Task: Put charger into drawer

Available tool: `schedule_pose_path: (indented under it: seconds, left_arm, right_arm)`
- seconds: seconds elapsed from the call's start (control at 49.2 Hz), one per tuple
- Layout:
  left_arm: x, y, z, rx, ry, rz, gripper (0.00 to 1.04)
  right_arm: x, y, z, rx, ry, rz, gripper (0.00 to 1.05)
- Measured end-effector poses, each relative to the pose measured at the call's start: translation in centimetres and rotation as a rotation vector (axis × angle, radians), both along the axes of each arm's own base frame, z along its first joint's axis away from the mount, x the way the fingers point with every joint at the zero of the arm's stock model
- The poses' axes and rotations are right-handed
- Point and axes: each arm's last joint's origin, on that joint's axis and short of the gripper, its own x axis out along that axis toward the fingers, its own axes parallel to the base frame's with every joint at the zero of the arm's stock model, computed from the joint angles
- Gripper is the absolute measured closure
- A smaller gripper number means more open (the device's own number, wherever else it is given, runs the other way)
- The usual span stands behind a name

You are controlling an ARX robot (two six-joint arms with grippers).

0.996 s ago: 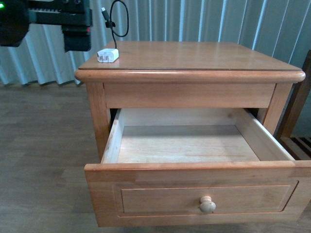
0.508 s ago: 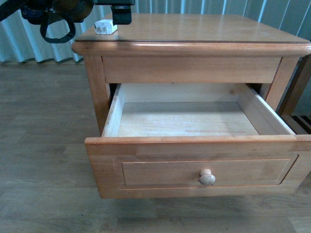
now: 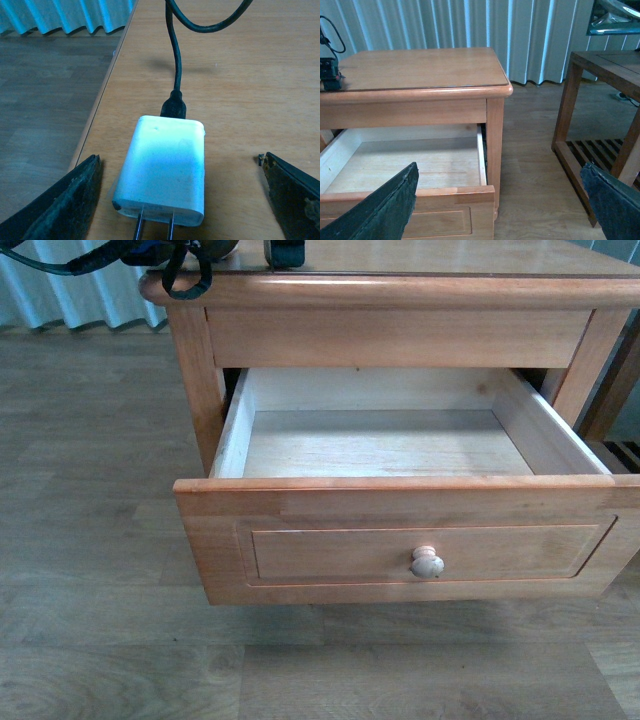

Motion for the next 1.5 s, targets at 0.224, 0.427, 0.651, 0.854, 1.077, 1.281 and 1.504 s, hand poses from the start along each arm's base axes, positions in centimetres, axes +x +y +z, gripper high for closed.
schedule_pose_path:
  seconds: [0.224,0.427,0.651,0.854,1.077,1.281,1.504]
  left_arm:
    - [-0.2,-0.5,-0.1,-0.002,0.000,-0.001,0.47]
    - [-1.4,-0.6,0.0,-0.032,-0.004,-0.026,0.65]
    - [-4.9,-0.7,1.4,-0.102,-0.021,-0.131,0.65]
    - [-9.4,-1.8,4.1,-0.162,-0.074,-0.292,0.65]
    - [-13.7,-3.7,3.6,-0.148,-0.055,-0.455,0.65]
    - [-16.0,-5.3,1.6,-0.086,0.011,-0.544,0.65]
    - [-15.7,-6.3,-2.5,-0.029,0.125,-0.548,0.65]
  right_arm:
    - [0.0,0.0,0.0,0.000,0.000,0.000,0.08]
    - [0.0,0.0,0.0,0.000,0.000,0.000,0.08]
    - [0.0,0.0,0.0,0.000,0.000,0.000,0.08]
    - [0.0,0.0,0.0,0.000,0.000,0.000,0.08]
    - [0.0,0.0,0.0,0.000,0.000,0.000,0.08]
    - [0.0,0.0,0.0,0.000,0.000,0.000,0.08]
    - [0.0,0.0,0.0,0.000,0.000,0.000,0.08]
